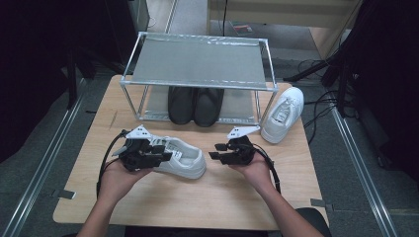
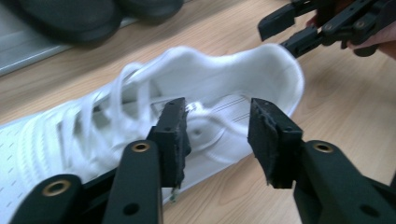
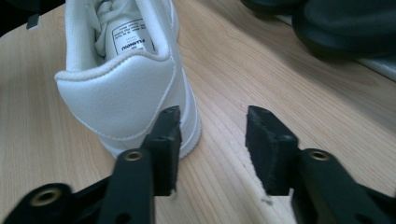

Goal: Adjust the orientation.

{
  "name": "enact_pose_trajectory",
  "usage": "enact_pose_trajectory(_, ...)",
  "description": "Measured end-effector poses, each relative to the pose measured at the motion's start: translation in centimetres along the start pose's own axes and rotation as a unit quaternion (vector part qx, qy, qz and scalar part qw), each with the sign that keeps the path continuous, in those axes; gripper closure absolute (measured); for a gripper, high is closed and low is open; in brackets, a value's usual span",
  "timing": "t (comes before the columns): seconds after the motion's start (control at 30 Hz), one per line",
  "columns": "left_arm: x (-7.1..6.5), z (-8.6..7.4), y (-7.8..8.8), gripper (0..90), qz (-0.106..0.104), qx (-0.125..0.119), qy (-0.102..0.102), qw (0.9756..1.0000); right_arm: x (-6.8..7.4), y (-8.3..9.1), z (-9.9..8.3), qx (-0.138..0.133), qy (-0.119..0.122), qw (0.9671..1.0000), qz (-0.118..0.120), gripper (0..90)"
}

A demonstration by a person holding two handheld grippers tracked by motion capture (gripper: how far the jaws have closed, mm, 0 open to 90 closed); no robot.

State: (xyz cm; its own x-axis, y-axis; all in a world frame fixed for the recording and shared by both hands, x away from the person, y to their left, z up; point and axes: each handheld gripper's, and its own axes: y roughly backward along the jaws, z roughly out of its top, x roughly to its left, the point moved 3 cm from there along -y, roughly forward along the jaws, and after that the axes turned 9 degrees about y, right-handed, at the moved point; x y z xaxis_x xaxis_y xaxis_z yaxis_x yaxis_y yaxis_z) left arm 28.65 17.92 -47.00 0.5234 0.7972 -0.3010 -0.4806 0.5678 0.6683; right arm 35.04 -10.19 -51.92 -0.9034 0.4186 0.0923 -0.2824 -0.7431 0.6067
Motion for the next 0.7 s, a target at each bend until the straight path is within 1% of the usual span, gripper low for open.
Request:
enact_pose_trajectory(0.03, 0.2, -0.3, 0.2, 69.6, -0.004, -0.004, -0.001, 1.0000, 0.0, -0.1, 0.1, -0.001, -0.001, 1.0000, -0.001, 63.6)
enact_pose_trajectory(0.07, 0.4, -0.4, 0.2, 80.6, -0.002, -0.009, -0.003, 1.0000, 0.1, -0.4, 0.4, -0.002, -0.005, 1.0000, 0.006, 72.8)
enact_pose_trajectory(0.1, 0.7, -0.6, 0.3, 80.6, -0.001, -0.011, -0.001, 0.9999, 0.1, -0.4, 0.4, -0.002, -0.005, 1.0000, 0.006, 72.8)
enact_pose_trajectory(0.13, 1.5, -1.1, 0.3, 86.0, 0.001, -0.002, 0.012, 0.9999, 0.0, -0.7, 0.6, 0.000, -0.009, 0.9999, 0.005, 80.5)
enact_pose_trajectory(0.17, 1.5, -1.1, 0.3, 87.3, 0.001, -0.002, 0.012, 0.9999, 0.0, -0.9, 0.8, 0.001, -0.010, 0.9999, 0.004, 83.4)
enact_pose_trajectory(0.2, 1.9, -1.4, 0.2, 87.3, 0.005, 0.002, 0.019, 0.9998, 0.0, -0.9, 0.8, 0.001, -0.010, 0.9999, 0.004, 83.4)
enact_pose_trajectory(0.27, 2.7, -1.8, 0.3, 89.1, 0.001, 0.005, 0.036, 0.9993, -0.1, -1.2, 1.2, -0.006, -0.014, 0.9999, -0.001, 86.1)
enact_pose_trajectory(0.3, 3.1, -2.0, 0.3, 89.1, 0.009, 0.003, 0.041, 0.9991, -0.1, -1.4, 1.4, -0.009, -0.015, 0.9998, -0.001, 86.1)
enact_pose_trajectory(0.33, 3.5, -2.2, 0.3, 89.3, 0.018, 0.006, 0.041, 0.9990, -0.1, -1.6, 1.6, -0.012, -0.015, 0.9998, -0.001, 86.0)
enact_pose_trajectory(0.37, 3.8, -2.3, 0.3, 89.3, 0.022, 0.010, 0.043, 0.9988, -0.1, -1.7, 1.8, -0.013, -0.016, 0.9998, 0.000, 86.0)
enact_pose_trajectory(0.4, 4.0, -2.4, 0.2, 89.3, 0.028, 0.008, 0.047, 0.9985, -0.1, -1.9, 1.8, -0.015, -0.014, 0.9998, 0.002, 86.0)
enact_pose_trajectory(0.47, 4.3, -2.6, -0.1, 89.2, 0.035, 0.009, 0.047, 0.9983, 0.1, -2.2, 1.9, -0.008, -0.013, 0.9998, 0.010, 86.1)
enact_pose_trajectory(0.5, 4.5, -2.7, -0.3, 89.2, 0.038, 0.015, 0.044, 0.9982, 0.2, -2.4, 1.9, -0.004, -0.006, 0.9999, 0.012, 86.2)
enact_pose_trajectory(0.57, 4.7, -2.7, -0.6, 89.3, 0.030, 0.014, 0.050, 0.9982, 0.6, -2.8, 1.9, 0.007, -0.001, 0.9998, 0.019, 86.9)
enact_pose_trajectory(0.6, 4.8, -2.7, -0.6, 89.4, 0.028, 0.014, 0.049, 0.9983, 0.9, -3.0, 1.9, 0.011, 0.006, 0.9997, 0.021, 90.0)
enact_pose_trajectory(0.7, 4.9, -2.8, -0.6, 89.5, 0.021, 0.010, 0.049, 0.9985, 1.0, -3.0, 1.9, 0.012, 0.008, 0.9997, 0.018, 90.0)
